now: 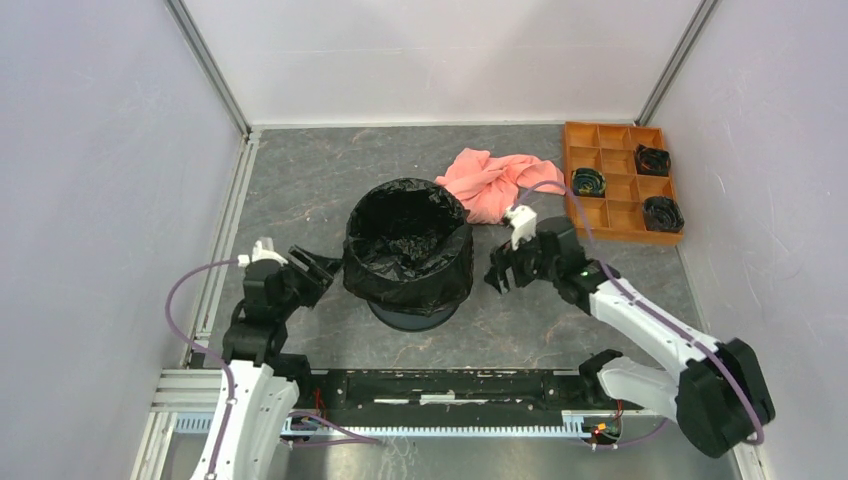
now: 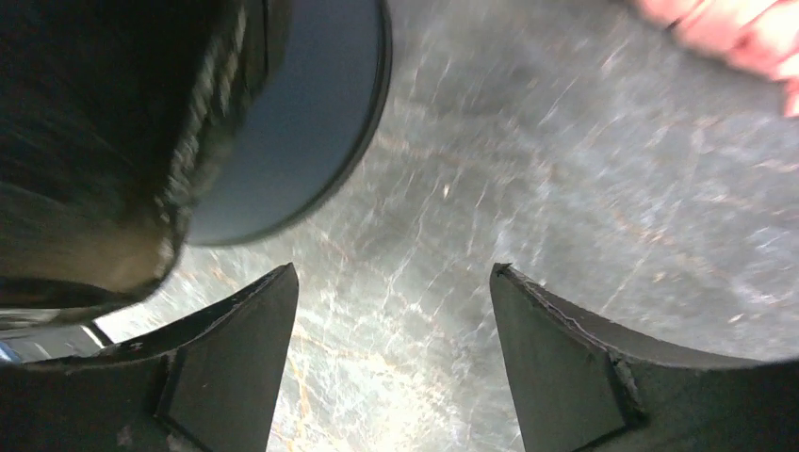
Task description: Put the trash bags into the trash bin
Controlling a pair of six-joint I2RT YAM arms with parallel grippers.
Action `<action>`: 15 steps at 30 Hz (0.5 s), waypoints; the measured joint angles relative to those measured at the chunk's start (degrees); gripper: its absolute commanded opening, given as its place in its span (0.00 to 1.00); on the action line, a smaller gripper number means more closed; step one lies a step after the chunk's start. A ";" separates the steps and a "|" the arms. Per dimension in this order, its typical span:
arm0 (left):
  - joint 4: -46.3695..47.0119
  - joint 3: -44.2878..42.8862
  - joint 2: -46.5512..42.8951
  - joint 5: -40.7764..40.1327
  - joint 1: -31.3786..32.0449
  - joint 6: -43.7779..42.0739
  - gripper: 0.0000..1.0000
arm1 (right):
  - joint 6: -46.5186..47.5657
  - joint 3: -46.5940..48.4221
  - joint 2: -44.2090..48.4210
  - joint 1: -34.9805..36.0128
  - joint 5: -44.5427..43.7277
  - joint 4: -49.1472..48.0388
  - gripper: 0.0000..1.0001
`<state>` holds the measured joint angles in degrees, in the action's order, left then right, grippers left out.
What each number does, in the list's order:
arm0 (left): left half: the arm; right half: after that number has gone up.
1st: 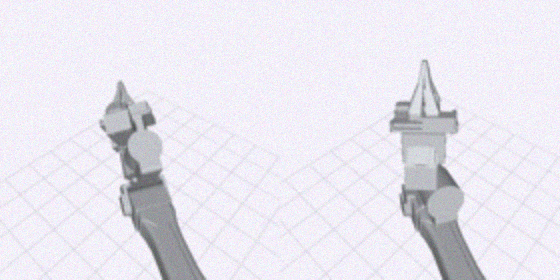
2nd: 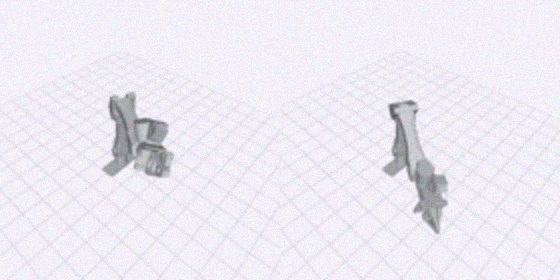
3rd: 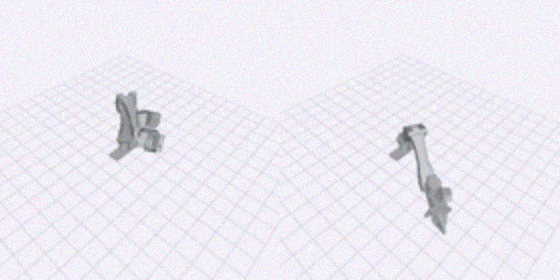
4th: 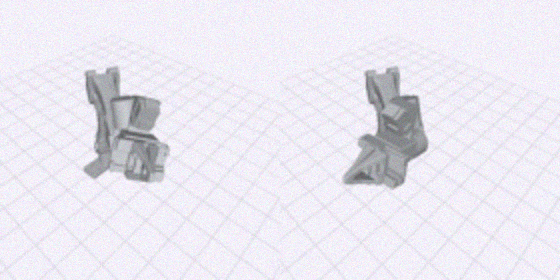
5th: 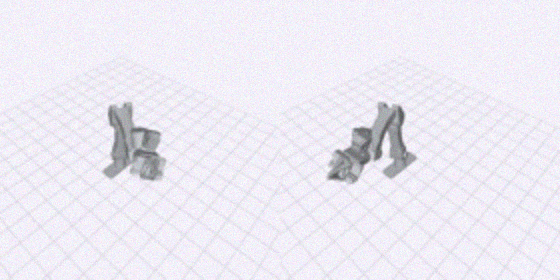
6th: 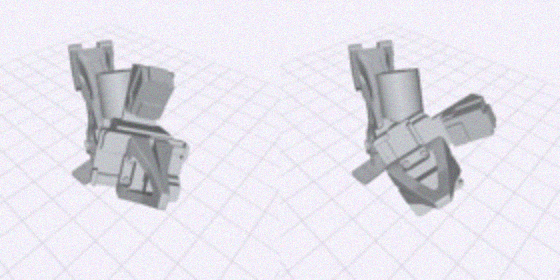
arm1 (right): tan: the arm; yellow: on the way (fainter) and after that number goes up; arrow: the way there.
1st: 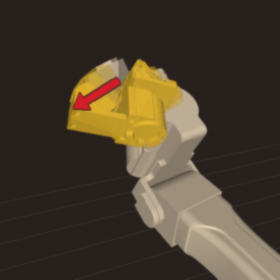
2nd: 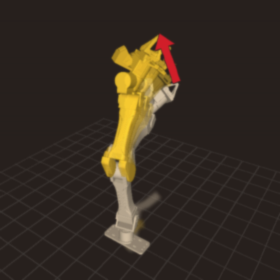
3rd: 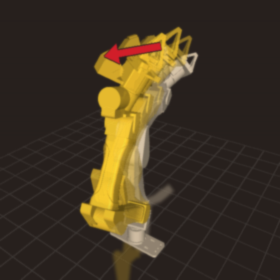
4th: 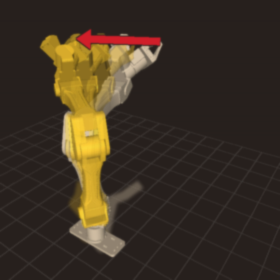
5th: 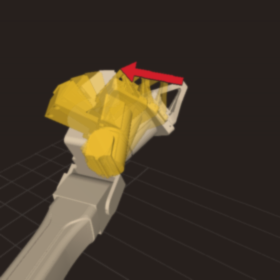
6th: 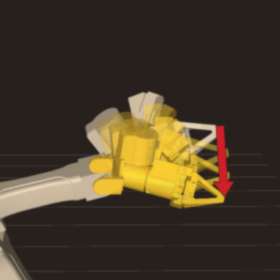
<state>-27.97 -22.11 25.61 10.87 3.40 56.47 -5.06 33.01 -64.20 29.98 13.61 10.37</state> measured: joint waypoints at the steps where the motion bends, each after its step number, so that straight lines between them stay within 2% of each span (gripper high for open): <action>1: -1.40 -2.12 -0.61 -0.52 0.00 -0.61 0.87 | -0.50 0.66 1.51 -1.81 1.75 -0.02 0.83; 5: -6.40 -14.29 -0.22 -5.05 0.00 -5.64 0.94 | -3.28 3.45 3.50 -9.57 8.55 -2.58 0.86; 8: -6.86 -23.91 1.77 -7.78 0.00 -10.69 0.87 | -5.79 5.31 1.14 -10.62 12.79 -7.08 0.85; 11: -1.79 -30.97 5.25 -5.68 0.00 -14.88 0.83 | -10.47 5.53 -3.34 -10.54 17.00 -15.58 0.81; 13: 3.10 -32.72 8.55 -2.47 0.00 -15.67 0.79 | -14.60 4.35 -6.82 -10.49 18.99 -23.65 0.69; 15: 9.01 -33.79 15.12 3.54 0.28 -15.63 0.69 | -19.32 3.10 -11.26 -10.49 21.00 -31.89 0.38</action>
<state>-18.96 -55.90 40.73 14.41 3.68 40.84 -24.38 36.12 -75.46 19.49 34.61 -21.52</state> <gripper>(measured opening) 0.799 0.712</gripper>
